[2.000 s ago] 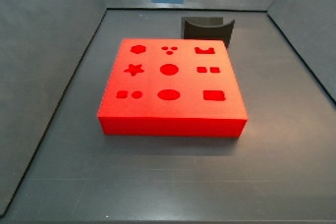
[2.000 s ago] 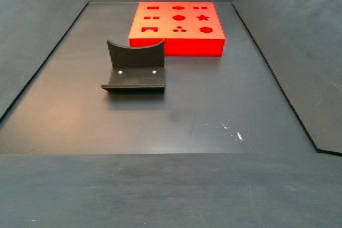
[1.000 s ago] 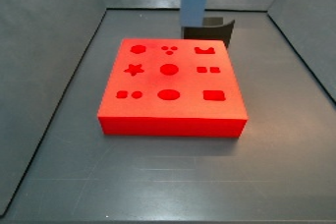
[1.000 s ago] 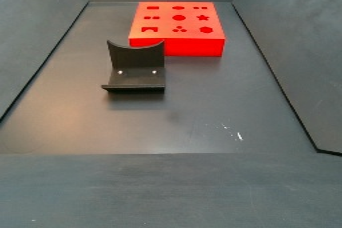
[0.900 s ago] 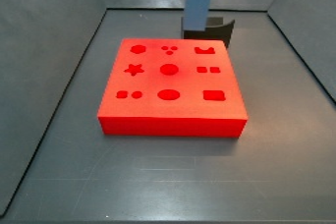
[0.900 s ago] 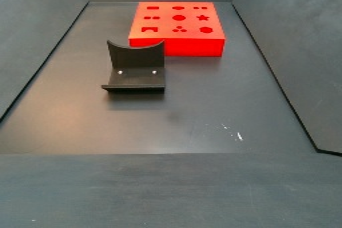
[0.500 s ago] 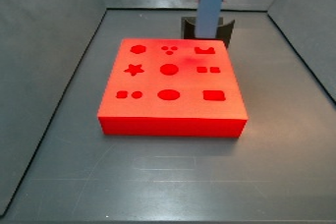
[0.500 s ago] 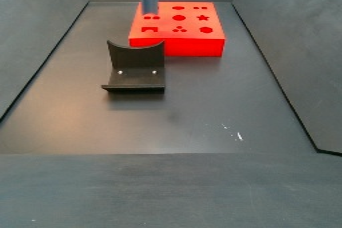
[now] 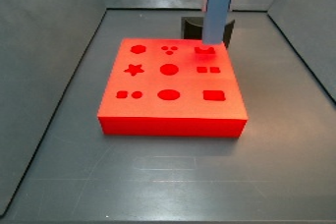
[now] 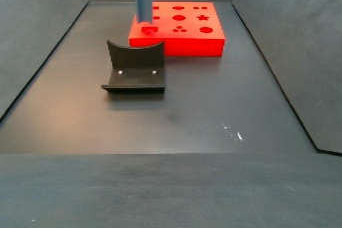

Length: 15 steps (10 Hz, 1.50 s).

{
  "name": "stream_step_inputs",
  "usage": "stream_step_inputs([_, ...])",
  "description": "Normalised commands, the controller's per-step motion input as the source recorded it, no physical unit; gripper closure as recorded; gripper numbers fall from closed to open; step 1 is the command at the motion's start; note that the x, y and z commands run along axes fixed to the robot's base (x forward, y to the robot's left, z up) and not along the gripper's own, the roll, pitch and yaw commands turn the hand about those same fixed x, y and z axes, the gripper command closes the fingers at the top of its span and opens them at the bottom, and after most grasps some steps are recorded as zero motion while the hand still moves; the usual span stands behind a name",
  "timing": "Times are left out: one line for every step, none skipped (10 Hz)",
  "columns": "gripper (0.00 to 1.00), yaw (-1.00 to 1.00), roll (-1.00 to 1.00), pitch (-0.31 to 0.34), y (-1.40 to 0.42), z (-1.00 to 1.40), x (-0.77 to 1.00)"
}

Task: Insert the arch object.

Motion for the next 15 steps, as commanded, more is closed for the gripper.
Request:
stream_step_inputs([1.0, 0.11, 0.12, -0.023, -0.07, -0.27, 0.0])
stream_step_inputs([1.0, 0.06, 0.15, 0.0, -0.07, -0.25, 0.01])
stream_step_inputs([1.0, 0.0, 0.19, 0.0, 0.0, -0.23, 0.07])
stream_step_inputs([1.0, -0.01, 0.23, 0.014, -0.02, -0.21, 0.0])
stream_step_inputs([1.0, -0.03, 0.17, 0.017, 0.0, -0.18, 0.0])
stream_step_inputs([1.0, 0.0, 0.1, 0.0, 0.0, -0.15, -0.06])
stream_step_inputs([1.0, 0.0, 0.02, 0.0, 0.0, -0.17, 0.0])
stream_step_inputs([1.0, 0.0, 0.0, 0.0, 0.0, -0.16, -0.01])
stream_step_inputs([1.0, 0.0, -0.02, -0.003, 0.02, -0.08, -0.17])
stream_step_inputs([1.0, -0.01, -0.09, -0.051, 0.04, -0.05, -0.25])
stream_step_inputs([1.0, -0.02, -0.17, -0.087, 0.1, -0.05, -0.28])
stream_step_inputs([1.0, 0.0, -0.2, -0.111, 0.07, -0.08, -0.19])
stream_step_inputs([1.0, 0.0, -0.22, -0.101, 0.03, -0.23, 0.09])
stream_step_inputs([1.0, 0.0, -0.28, -0.106, 0.05, -0.4, 0.19])
stream_step_inputs([1.0, 0.0, -0.27, -0.117, 0.07, -0.49, 0.17])
